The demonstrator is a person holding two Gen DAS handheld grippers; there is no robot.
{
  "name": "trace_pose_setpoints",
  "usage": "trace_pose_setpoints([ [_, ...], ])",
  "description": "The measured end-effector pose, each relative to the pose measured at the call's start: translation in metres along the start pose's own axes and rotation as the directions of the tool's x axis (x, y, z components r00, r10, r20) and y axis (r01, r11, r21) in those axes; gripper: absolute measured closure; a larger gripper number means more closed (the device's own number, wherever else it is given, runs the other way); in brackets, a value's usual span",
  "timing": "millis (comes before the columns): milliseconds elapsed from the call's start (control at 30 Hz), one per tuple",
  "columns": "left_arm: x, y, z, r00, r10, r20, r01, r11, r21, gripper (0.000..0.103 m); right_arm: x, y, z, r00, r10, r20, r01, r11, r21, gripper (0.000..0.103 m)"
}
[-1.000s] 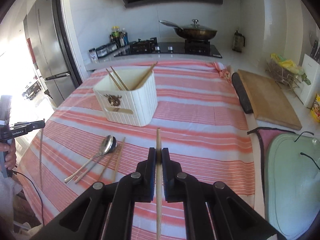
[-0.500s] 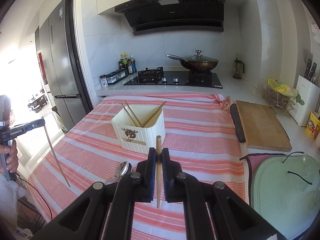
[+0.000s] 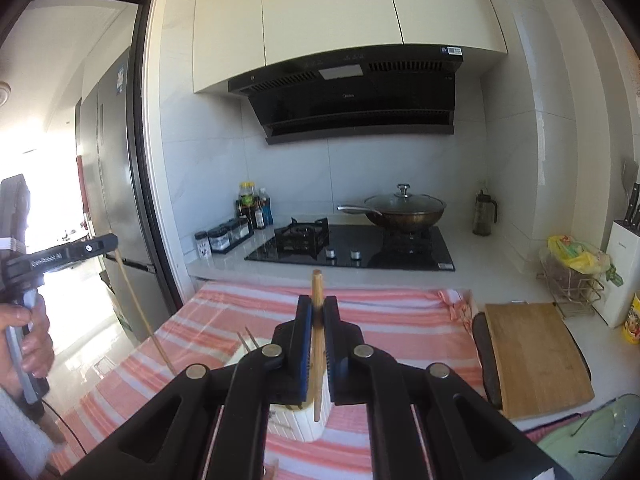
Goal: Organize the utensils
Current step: 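Lift the left tool's chopstick into the white basket and release while the right tool does likewise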
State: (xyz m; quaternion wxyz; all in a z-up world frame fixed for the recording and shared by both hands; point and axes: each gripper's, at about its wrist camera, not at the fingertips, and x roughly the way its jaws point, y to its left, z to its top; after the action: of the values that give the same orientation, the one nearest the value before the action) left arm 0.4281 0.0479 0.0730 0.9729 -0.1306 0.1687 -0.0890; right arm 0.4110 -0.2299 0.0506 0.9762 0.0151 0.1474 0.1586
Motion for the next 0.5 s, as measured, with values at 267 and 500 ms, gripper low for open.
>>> trace_pose_setpoints([
  [267,0.089,0.023,-0.037,0.991,0.073,-0.113,-0.089,0.986,-0.141,0.098,0.098,-0.013,-0.024,0.989,0.100,-0.108,-0.075,0.975,0.211,0.097],
  [500,0.139,0.032,-0.084,0.947,0.033,-0.320,-0.076,0.990,-0.120,0.098,0.193,-0.031,-0.085,0.898,0.219,-0.382,-0.054,0.915,0.399,0.097],
])
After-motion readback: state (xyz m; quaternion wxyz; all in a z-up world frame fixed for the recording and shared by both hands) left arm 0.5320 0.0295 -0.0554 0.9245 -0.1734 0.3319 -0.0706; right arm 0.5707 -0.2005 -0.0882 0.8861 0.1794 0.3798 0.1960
